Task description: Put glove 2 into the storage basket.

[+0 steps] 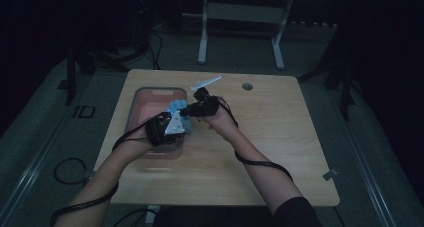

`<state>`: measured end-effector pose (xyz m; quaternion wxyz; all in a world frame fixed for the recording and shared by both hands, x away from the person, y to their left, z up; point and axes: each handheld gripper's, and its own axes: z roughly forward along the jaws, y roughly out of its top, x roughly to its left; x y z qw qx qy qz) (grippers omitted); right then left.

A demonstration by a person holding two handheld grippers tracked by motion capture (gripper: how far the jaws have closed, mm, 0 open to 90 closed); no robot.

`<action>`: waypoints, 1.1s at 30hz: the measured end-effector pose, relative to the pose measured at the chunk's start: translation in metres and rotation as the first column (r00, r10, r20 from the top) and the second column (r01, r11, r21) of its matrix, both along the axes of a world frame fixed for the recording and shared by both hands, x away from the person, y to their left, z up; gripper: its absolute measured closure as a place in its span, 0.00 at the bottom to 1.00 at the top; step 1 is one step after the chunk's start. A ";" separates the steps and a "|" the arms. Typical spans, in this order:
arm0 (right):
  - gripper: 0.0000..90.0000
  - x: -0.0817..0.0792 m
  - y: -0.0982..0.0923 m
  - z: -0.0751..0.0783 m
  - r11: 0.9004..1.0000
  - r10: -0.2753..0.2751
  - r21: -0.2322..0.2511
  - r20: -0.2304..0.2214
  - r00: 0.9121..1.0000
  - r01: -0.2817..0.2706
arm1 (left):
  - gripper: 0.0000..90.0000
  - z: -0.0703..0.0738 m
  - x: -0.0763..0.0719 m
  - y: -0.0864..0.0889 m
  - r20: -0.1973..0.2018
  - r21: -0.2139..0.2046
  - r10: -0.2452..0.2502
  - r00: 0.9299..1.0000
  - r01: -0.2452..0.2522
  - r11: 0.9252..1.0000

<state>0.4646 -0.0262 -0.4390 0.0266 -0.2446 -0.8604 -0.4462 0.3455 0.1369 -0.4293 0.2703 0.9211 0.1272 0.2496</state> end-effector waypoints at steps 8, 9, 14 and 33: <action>0.86 0.001 0.029 -0.004 0.999 0.032 0.002 -0.005 0.999 -0.032 | 0.84 -0.005 -0.004 0.025 -0.014 0.004 0.038 0.999 -0.038 0.999; 0.86 0.001 0.032 -0.005 0.999 0.035 0.006 -0.009 0.999 -0.035 | 0.84 -0.006 -0.005 0.028 -0.013 0.008 0.043 0.999 -0.042 0.999; 0.86 0.000 0.047 -0.008 0.999 0.050 0.002 -0.010 0.999 -0.050 | 0.84 -0.011 -0.006 0.043 -0.021 0.007 0.067 0.998 -0.067 0.998; 0.86 0.010 0.082 -0.045 0.992 0.057 -0.111 -0.043 0.997 -0.061 | 0.84 -0.054 0.008 0.061 -0.099 0.016 0.106 0.989 -0.105 0.994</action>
